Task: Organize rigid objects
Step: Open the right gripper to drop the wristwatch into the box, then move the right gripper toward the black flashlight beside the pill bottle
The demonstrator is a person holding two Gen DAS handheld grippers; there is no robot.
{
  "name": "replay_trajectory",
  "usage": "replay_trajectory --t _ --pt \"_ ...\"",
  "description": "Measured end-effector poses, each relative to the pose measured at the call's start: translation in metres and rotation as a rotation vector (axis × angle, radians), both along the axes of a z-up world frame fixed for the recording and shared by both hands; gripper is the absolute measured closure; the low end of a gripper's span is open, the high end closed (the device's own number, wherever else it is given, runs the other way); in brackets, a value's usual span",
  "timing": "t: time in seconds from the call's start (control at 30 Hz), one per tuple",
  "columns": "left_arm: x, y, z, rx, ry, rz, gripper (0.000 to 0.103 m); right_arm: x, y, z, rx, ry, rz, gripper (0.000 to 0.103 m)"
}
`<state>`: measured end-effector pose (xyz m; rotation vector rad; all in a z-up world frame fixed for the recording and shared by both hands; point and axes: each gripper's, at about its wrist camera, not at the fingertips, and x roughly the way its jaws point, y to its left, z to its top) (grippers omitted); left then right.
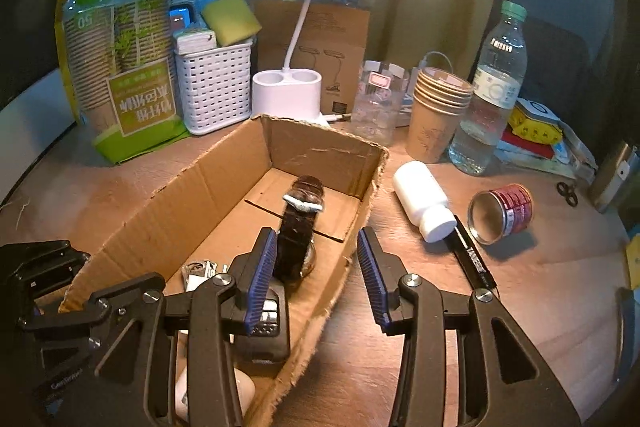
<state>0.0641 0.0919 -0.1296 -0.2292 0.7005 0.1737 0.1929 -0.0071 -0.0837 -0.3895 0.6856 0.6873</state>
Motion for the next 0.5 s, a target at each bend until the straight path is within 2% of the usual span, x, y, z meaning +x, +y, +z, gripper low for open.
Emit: replay_trajectory --t 0.5 --pt "0.000 0.000 0.000 0.000 -0.001 -0.001 0.081 0.004 -0.037 0.005 0.024 -0.010 -0.080 0.058"
